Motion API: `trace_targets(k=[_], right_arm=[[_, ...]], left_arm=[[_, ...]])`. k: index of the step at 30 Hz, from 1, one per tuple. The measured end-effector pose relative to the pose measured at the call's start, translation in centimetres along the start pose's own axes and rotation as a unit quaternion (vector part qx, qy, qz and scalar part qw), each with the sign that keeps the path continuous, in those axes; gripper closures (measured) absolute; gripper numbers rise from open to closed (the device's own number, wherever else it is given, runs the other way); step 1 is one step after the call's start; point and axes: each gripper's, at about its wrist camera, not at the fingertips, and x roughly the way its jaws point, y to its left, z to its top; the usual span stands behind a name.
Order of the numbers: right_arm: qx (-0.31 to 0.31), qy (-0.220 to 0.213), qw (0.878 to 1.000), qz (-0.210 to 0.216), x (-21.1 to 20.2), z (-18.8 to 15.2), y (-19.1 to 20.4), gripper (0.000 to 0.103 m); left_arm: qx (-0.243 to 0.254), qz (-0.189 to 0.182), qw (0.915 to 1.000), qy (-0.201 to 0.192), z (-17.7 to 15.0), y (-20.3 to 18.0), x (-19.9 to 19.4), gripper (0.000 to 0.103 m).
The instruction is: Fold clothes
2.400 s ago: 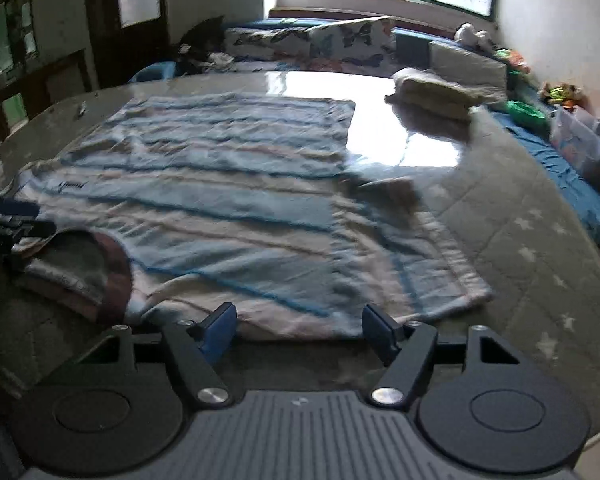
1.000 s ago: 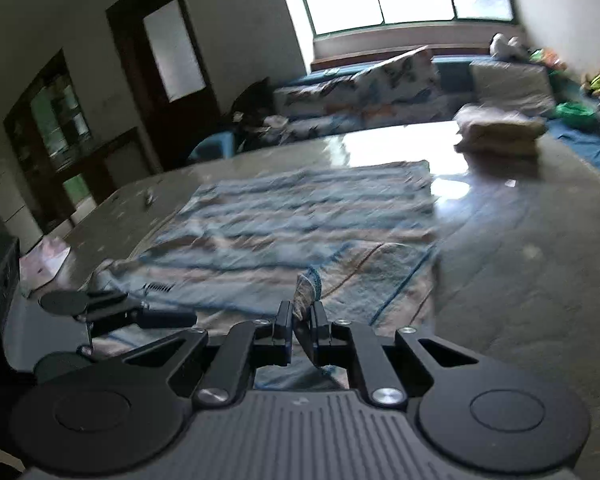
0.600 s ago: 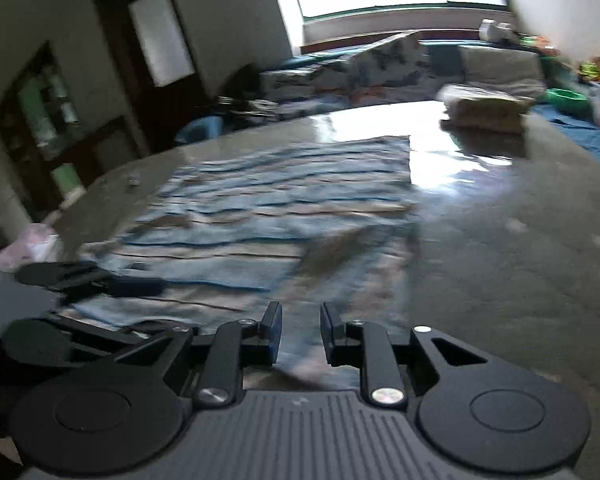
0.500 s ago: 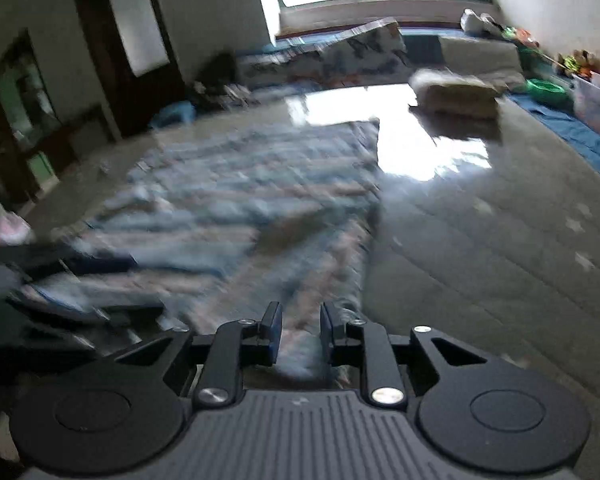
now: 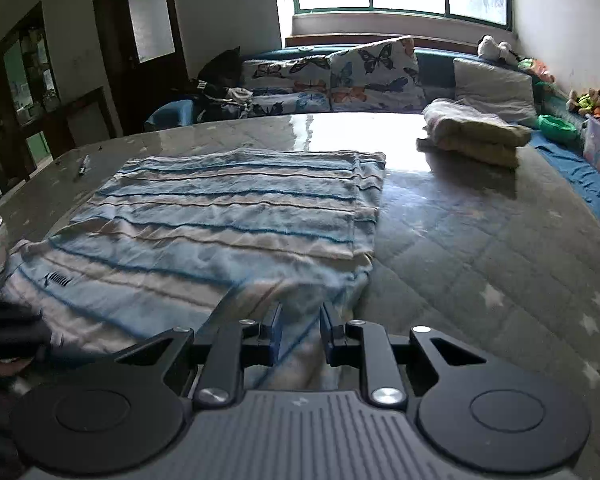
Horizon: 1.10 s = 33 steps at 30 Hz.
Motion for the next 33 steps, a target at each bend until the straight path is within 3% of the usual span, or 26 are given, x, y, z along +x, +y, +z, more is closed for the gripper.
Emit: trace_targets(k=[4, 10, 16, 20, 23, 27, 30, 33], right_arm=[[-0.007, 0.012, 1.000, -0.003, 2.1, 0.3, 0.3, 0.083], [-0.026, 0.000, 1.000, -0.001, 1.2, 0.6, 1.6, 0.083], [-0.034, 0.011, 0.999, -0.004, 2.4, 0.3, 2.8, 0.082], [-0.033, 0.005, 0.999, -0.003, 1.6, 0.3, 3.3, 0.081], [-0.039, 0.002, 0.999, 0.004, 0.8, 0.1, 4.0, 0.076], [-0.047, -0.001, 0.999, 0.018, -0.4, -0.5, 5.2, 0.073], [-0.048, -0.001, 0.999, 0.021, -1.2, -1.0, 5.6, 0.072], [-0.047, 0.000, 0.999, 0.022, -2.0, -1.6, 6.0, 0.072]], left_arm=[[-0.003, -0.007, 0.9999, 0.010, -0.4, 0.1, 0.6, 0.069], [-0.015, -0.007, 0.9998, 0.008, -0.6, 0.7, -0.1, 0.067], [-0.057, 0.046, 0.9973, -0.011, -1.4, 3.2, -3.3, 0.067], [-0.102, 0.107, 0.9888, -0.021, -2.6, 6.3, -6.2, 0.067], [-0.141, 0.163, 0.9762, -0.023, -4.0, 8.8, -8.4, 0.067], [-0.201, 0.241, 0.9491, -0.022, -6.5, 12.2, -11.6, 0.067], [-0.240, 0.300, 0.9230, -0.021, -8.3, 14.0, -13.7, 0.067], [-0.276, 0.359, 0.8916, -0.019, -10.1, 15.7, -15.5, 0.067]])
